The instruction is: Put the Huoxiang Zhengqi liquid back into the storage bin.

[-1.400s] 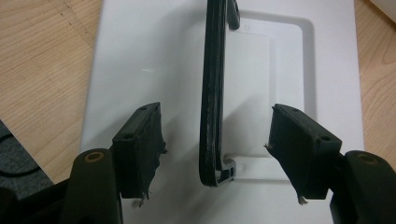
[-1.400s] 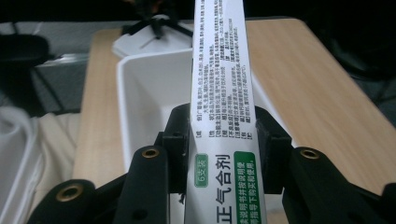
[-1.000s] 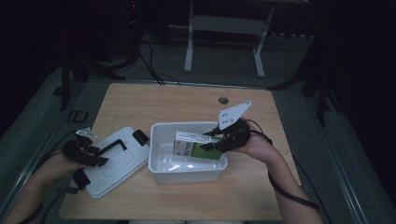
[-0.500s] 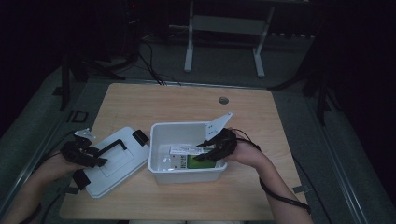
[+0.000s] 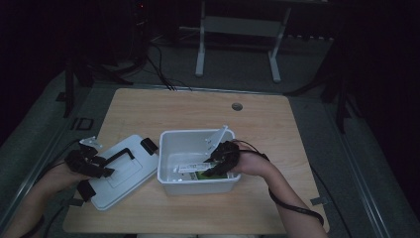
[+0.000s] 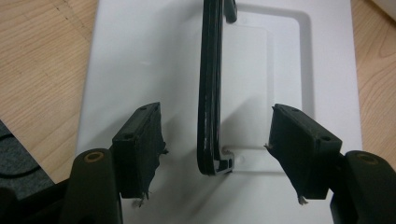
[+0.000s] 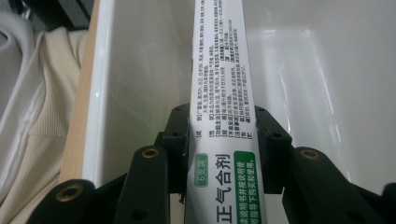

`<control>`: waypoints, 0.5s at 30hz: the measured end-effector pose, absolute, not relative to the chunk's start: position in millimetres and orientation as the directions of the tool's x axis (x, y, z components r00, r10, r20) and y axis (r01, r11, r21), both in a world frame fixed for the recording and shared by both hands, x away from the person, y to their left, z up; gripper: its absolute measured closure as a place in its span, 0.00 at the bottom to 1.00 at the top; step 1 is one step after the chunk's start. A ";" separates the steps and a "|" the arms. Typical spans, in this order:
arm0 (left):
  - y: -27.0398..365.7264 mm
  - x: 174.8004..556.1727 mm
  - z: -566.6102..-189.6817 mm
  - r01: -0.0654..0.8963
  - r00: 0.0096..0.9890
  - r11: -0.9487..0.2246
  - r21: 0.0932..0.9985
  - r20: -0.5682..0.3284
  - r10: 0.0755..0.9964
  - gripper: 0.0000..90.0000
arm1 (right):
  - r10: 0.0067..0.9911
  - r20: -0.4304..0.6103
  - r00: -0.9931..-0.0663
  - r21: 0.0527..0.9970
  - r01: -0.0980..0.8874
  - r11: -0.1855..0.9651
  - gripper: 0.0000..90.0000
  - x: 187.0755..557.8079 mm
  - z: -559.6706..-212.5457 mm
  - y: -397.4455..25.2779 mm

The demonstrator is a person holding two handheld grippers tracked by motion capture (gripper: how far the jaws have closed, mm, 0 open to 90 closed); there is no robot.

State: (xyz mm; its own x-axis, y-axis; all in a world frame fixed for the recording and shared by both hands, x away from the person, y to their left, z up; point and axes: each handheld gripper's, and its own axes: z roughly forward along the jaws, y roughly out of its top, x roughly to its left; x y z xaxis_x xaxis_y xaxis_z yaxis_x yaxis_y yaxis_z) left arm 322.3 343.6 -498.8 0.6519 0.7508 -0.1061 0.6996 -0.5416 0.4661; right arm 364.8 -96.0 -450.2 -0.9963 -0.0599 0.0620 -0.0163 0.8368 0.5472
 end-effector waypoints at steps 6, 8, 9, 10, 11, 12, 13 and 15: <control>343.6 322.2 -499.5 0.700 0.651 -0.545 0.461 -0.100 0.752 0.39 | -0.069 0.086 -0.994 0.511 -0.016 0.859 0.70 365.3 -452.9 -91.5; 343.9 322.0 -499.3 0.699 0.652 -0.546 0.461 -0.099 0.752 0.39 | -0.067 0.086 -0.994 0.513 -0.013 0.859 0.69 365.4 -452.6 -91.6; 344.1 321.9 -499.1 0.700 0.651 -0.545 0.461 -0.100 0.752 0.39 | -0.066 0.085 -0.994 0.512 -0.013 0.859 0.69 365.3 -452.6 -91.4; 344.1 321.8 -499.0 0.702 0.650 -0.542 0.462 -0.103 0.753 0.39 | -0.068 0.081 -0.994 0.508 -0.018 0.861 0.69 364.6 -452.5 -91.2; 344.1 321.8 -499.0 0.702 0.650 -0.542 0.462 -0.103 0.753 0.39 | -0.068 0.081 -0.994 0.508 -0.018 0.861 0.69 364.6 -452.5 -91.2; 344.0 321.6 -498.8 0.702 0.649 -0.542 0.463 -0.103 0.753 0.39 | -0.065 0.080 -0.995 0.501 -0.016 0.865 0.69 364.0 -452.5 -91.2; 343.9 321.7 -498.8 0.701 0.650 -0.543 0.463 -0.102 0.753 0.39 | -0.069 0.076 -0.995 0.496 -0.022 0.868 0.69 364.1 -452.4 -91.2; 343.8 321.8 -499.0 0.701 0.650 -0.542 0.463 -0.104 0.752 0.39 | -0.068 0.075 -0.995 0.494 -0.022 0.869 0.69 363.6 -452.6 -91.1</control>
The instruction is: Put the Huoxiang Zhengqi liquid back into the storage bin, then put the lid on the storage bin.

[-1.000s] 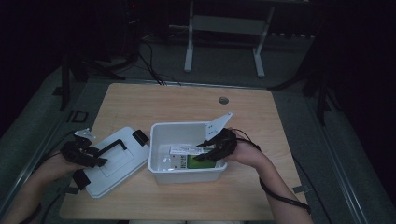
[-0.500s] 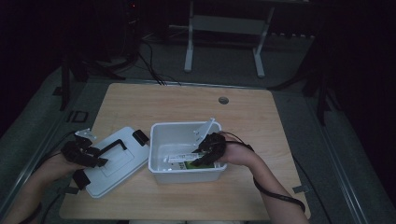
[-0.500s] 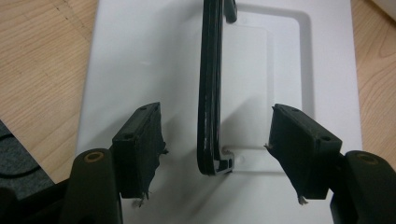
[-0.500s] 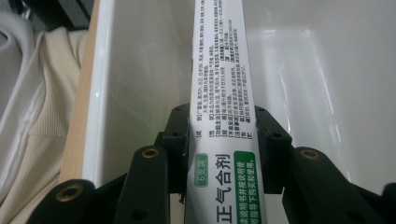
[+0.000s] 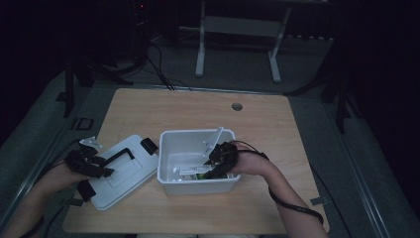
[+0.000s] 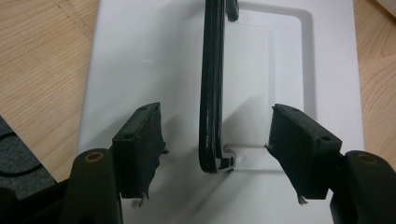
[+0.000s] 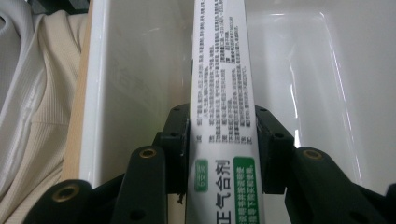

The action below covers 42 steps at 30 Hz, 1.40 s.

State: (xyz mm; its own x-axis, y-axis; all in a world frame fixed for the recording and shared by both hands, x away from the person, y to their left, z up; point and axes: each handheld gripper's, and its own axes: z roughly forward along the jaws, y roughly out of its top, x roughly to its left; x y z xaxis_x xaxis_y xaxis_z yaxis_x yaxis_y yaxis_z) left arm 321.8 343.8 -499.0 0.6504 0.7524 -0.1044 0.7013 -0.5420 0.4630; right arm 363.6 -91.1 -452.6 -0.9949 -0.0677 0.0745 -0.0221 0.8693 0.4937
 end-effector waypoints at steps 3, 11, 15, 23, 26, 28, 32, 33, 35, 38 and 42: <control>342.1 321.9 -500.5 0.704 0.651 -0.547 0.452 -0.102 0.752 0.39 | -0.069 0.088 -0.994 0.510 -0.014 0.860 0.67 362.9 -449.4 -91.9; 339.6 323.6 -498.7 0.697 0.650 -0.548 0.462 -0.087 0.754 0.42 | -0.023 0.082 -0.996 0.602 0.031 0.798 0.55 364.7 -431.6 -112.6; 338.3 326.5 -497.5 0.698 0.649 -0.537 0.473 -0.103 0.754 0.44 | 0.015 0.083 -0.996 0.678 0.067 0.732 0.42 366.0 -422.1 -128.7; 328.7 336.4 -495.0 0.692 0.669 -0.577 0.434 -0.087 0.738 0.56 | 0.134 0.083 -0.988 0.772 0.149 0.618 0.21 361.3 -412.4 -181.9; 326.6 341.2 -491.8 0.691 0.674 -0.589 0.420 -0.080 0.734 0.60 | 0.196 0.090 -0.976 0.801 0.188 0.568 0.19 358.4 -414.7 -206.3; 326.1 344.0 -490.2 0.696 0.673 -0.590 0.409 -0.084 0.735 0.61 | 0.243 0.081 -0.967 0.821 0.202 0.534 0.17 355.9 -418.3 -222.1; 326.2 345.9 -488.5 0.698 0.680 -0.609 0.377 -0.084 0.728 0.64 | 0.397 0.092 -0.913 0.862 0.272 0.427 0.17 353.9 -428.3 -253.4; 326.0 345.2 -488.8 0.697 0.682 -0.613 0.372 -0.080 0.727 0.64 | 0.435 0.090 -0.896 0.873 0.281 0.398 0.17 351.9 -431.4 -260.7; 326.6 343.8 -490.5 0.699 0.684 -0.618 0.360 -0.083 0.725 0.64 | 0.480 0.110 -0.870 0.886 0.305 0.350 0.17 348.3 -439.1 -273.5; 327.8 341.0 -491.8 0.690 0.692 -0.625 0.364 -0.080 0.718 0.71 | 0.512 0.114 -0.851 0.884 0.322 0.338 0.18 341.3 -452.3 -284.3; 327.7 339.4 -493.1 0.689 0.696 -0.631 0.358 -0.083 0.713 0.81 | 0.537 0.088 -0.839 0.869 0.329 0.370 0.18 331.6 -470.4 -291.0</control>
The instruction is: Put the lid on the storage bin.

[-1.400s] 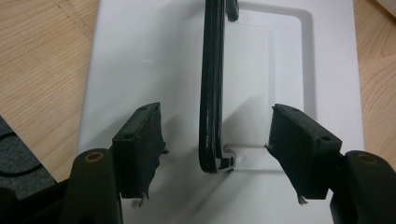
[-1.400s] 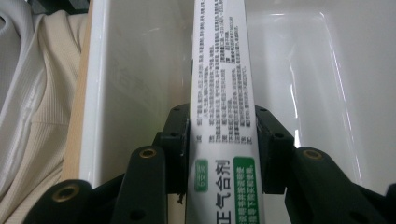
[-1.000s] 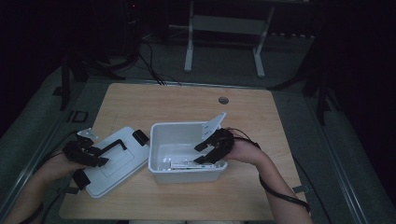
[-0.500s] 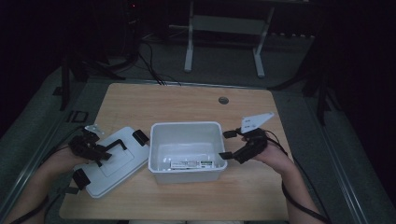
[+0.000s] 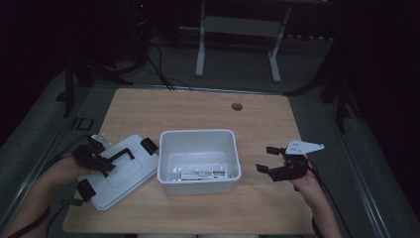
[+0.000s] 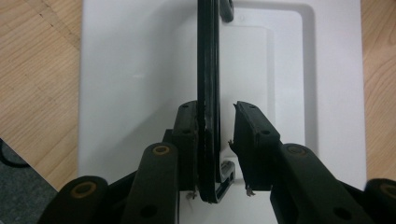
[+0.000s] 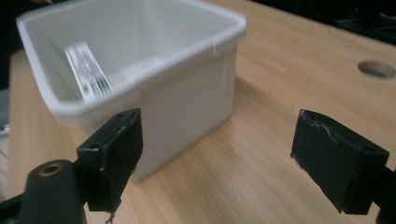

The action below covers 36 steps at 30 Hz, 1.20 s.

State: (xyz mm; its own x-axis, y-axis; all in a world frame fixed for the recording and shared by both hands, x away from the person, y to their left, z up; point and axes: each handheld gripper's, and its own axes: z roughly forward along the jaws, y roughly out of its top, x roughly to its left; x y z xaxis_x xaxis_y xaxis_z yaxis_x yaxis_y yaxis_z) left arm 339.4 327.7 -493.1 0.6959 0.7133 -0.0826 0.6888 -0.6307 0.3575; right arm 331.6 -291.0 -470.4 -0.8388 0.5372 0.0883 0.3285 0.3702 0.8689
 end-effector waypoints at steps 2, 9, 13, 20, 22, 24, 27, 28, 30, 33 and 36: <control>327.1 338.5 -492.6 0.679 0.706 -0.639 0.362 -0.079 0.704 0.87 | 0.565 0.087 -0.821 0.860 0.348 0.374 0.18 327.9 -480.5 -295.4; 328.3 335.9 -490.7 0.672 0.715 -0.643 0.367 -0.093 0.693 0.93 | 0.642 0.122 -0.757 0.848 0.416 0.329 0.18 316.1 -518.9 -311.5; 333.4 333.0 -487.6 0.676 0.705 -0.629 0.384 -0.093 0.703 0.93 | 0.651 0.148 -0.745 0.835 0.447 0.322 0.18 312.6 -534.8 -315.4; 343.8 326.5 -476.2 0.684 0.692 -0.608 0.404 -0.094 0.716 0.93 | 0.638 0.184 -0.748 0.808 0.485 0.335 0.18 311.6 -547.1 -315.4; 345.2 324.6 -472.4 0.677 0.695 -0.609 0.414 -0.086 0.714 0.93 | 0.637 0.169 -0.752 0.806 0.478 0.350 0.17 312.0 -546.6 -313.9; 346.7 323.3 -468.2 0.676 0.691 -0.602 0.425 -0.083 0.718 0.93 | 0.640 0.170 -0.749 0.814 0.473 0.338 0.16 312.7 -546.1 -314.1; 349.5 321.3 -461.0 0.671 0.690 -0.595 0.443 -0.080 0.719 0.93 | 0.649 0.172 -0.741 0.817 0.475 0.326 0.16 312.7 -546.8 -315.4; 349.8 320.4 -458.7 0.672 0.688 -0.590 0.447 -0.082 0.721 0.93 | 0.649 0.172 -0.741 0.817 0.475 0.326 0.16 312.5 -547.4 -315.5; 350.6 319.1 -453.0 0.667 0.688 -0.586 0.461 -0.078 0.722 0.93 | 0.648 0.169 -0.743 0.815 0.475 0.332 0.16 312.2 -548.2 -315.4; 347.9 315.9 -444.9 0.646 0.702 -0.594 0.480 -0.066 0.709 0.93 | 0.643 0.166 -0.747 0.815 0.471 0.337 0.16 312.3 -548.4 -314.7; 342.5 314.0 -436.1 0.627 0.713 -0.609 0.487 -0.043 0.700 0.93 | 0.642 0.169 -0.748 0.813 0.474 0.338 0.16 313.0 -548.5 -314.6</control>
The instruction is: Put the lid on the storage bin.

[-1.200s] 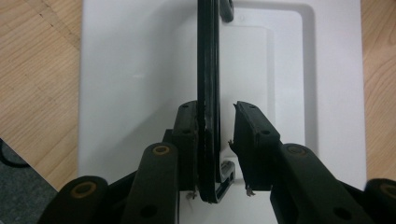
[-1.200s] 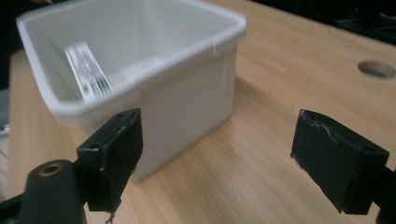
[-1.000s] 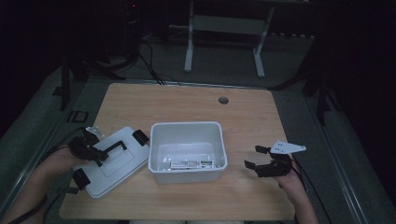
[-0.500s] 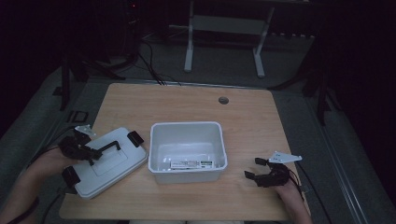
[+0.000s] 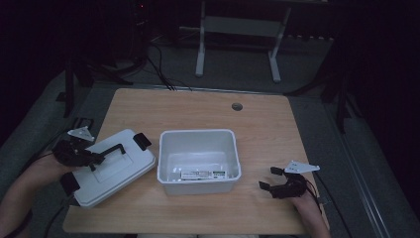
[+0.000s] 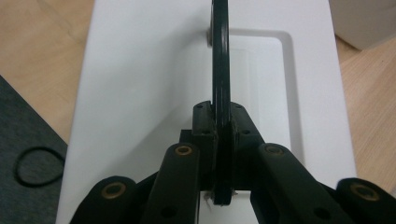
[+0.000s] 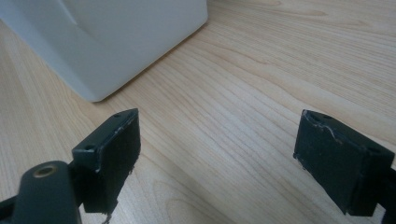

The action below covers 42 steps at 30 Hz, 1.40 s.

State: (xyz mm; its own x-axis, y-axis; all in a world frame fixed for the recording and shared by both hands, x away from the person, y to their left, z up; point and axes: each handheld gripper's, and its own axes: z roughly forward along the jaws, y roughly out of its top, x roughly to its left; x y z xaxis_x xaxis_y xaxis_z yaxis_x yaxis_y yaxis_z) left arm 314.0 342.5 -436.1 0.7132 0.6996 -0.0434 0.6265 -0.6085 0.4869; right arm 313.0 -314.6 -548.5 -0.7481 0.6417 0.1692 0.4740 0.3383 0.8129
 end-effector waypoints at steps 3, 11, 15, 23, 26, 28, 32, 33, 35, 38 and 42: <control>339.1 313.4 -425.1 0.611 0.720 -0.614 0.500 -0.029 0.693 0.93 | 0.640 0.173 -0.748 0.812 0.476 0.337 0.16 313.3 -548.3 -315.2; 336.0 315.6 -393.6 0.581 0.720 -0.601 0.549 -0.002 0.694 0.93 | 0.636 0.174 -0.752 0.812 0.475 0.339 0.16 313.0 -549.1 -315.1; 329.6 316.0 -381.4 0.559 0.728 -0.602 0.570 0.011 0.686 0.93 | 0.636 0.173 -0.752 0.811 0.475 0.341 0.16 313.2 -549.7 -315.0; 330.8 312.9 -360.0 0.536 0.728 -0.603 0.591 0.039 0.685 0.93 | 0.633 0.162 -0.757 0.805 0.473 0.359 0.16 312.8 -551.0 -312.8; 334.0 311.2 -349.7 0.531 0.722 -0.594 0.604 0.046 0.691 0.93 | 0.630 0.163 -0.759 0.807 0.470 0.358 0.16 313.0 -550.5 -312.7; 334.8 309.8 -342.8 0.520 0.722 -0.592 0.616 0.054 0.690 0.93 | 0.632 0.165 -0.758 0.806 0.473 0.357 0.16 313.0 -550.8 -312.7; 331.0 308.0 -332.5 0.499 0.738 -0.594 0.631 0.050 0.673 0.93 | 0.631 0.166 -0.758 0.804 0.474 0.358 0.16 313.3 -551.0 -312.5; 328.3 307.9 -330.8 0.489 0.742 -0.600 0.634 0.060 0.668 0.93 | 0.631 0.167 -0.758 0.804 0.475 0.357 0.16 313.5 -550.9 -312.6; 320.9 308.2 -329.3 0.477 0.753 -0.611 0.632 0.065 0.655 0.93 | 0.630 0.166 -0.758 0.804 0.475 0.359 0.16 313.5 -550.8 -312.5; 307.7 310.8 -331.2 0.457 0.776 -0.623 0.634 0.059 0.629 0.93 | 0.630 0.165 -0.759 0.804 0.474 0.360 0.16 313.4 -551.3 -312.1; 286.8 316.5 -337.5 0.435 0.807 -0.643 0.630 0.045 0.589 0.93 | 0.628 0.169 -0.760 0.802 0.477 0.361 0.16 313.3 -552.0 -312.2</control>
State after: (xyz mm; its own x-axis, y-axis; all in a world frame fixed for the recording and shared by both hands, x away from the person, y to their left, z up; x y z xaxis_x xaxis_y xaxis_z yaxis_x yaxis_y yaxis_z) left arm 316.5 286.8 -337.5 0.8066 0.5894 0.0451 0.4347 -0.6431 0.6304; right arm 313.3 -312.2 -552.0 -0.7597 0.6278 0.1694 0.4767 0.3605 0.8017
